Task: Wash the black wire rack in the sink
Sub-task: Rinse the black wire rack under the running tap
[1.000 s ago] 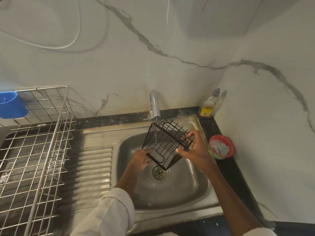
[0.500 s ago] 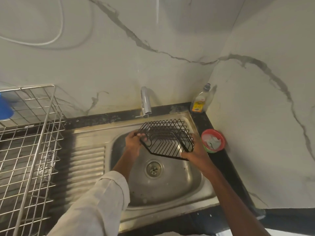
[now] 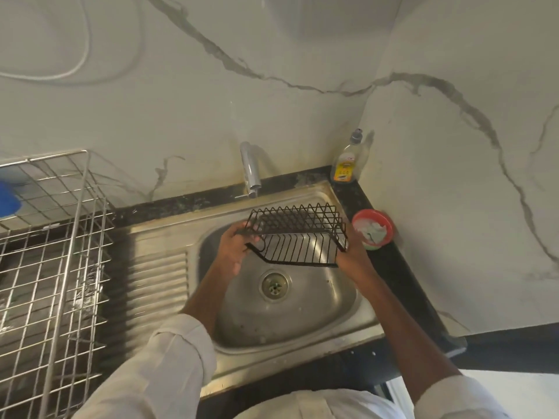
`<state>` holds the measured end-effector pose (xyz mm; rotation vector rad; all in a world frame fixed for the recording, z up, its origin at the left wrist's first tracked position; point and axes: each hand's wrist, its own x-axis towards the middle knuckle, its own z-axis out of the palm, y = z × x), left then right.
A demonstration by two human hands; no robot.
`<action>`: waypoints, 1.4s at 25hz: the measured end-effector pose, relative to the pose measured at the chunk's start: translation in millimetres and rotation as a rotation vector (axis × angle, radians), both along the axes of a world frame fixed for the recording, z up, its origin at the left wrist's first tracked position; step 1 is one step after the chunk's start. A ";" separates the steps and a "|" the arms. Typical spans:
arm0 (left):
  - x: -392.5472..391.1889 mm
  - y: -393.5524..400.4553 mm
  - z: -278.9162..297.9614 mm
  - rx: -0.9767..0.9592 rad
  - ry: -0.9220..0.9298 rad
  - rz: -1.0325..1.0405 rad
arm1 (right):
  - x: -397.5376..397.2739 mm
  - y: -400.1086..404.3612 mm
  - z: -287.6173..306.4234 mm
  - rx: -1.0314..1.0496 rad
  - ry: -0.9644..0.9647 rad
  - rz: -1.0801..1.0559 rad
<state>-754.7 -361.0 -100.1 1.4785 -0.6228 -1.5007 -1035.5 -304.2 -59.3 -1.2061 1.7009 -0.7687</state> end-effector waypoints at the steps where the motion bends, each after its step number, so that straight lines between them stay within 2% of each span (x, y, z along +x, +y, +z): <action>1: 9.8 11.9 1.9 -0.008 -0.032 -0.006 | 5.0 -3.8 -0.1 -0.001 -0.009 0.007; 5: 49.3 54.0 8.5 -0.063 -0.144 -0.059 | 25.5 -38.8 -15.6 0.028 0.026 0.125; 8: 66.7 84.5 24.8 -0.057 -0.056 0.033 | 52.8 -66.0 -13.5 -0.050 0.008 0.256; 10: 74.8 100.6 29.9 -0.056 -0.009 0.102 | 70.4 -80.9 -9.6 -0.037 -0.033 0.269; 16: 93.9 138.7 31.2 -0.079 -0.141 0.231 | 113.2 -111.2 -24.2 0.046 -0.191 0.373; 20: 104.3 152.8 36.9 -0.096 -0.174 0.326 | 139.6 -109.4 -13.3 0.092 -0.191 0.472; 25: 103.7 147.0 42.5 -0.113 -0.255 0.350 | 132.0 -93.5 -4.0 0.099 -0.157 0.453; 30: 94.4 139.8 58.8 -0.153 -0.298 0.361 | 146.0 -105.1 23.9 0.074 -0.122 0.348; 35: 106.3 139.9 62.5 -0.154 -0.383 0.420 | 169.1 -116.5 37.5 0.061 -0.066 0.439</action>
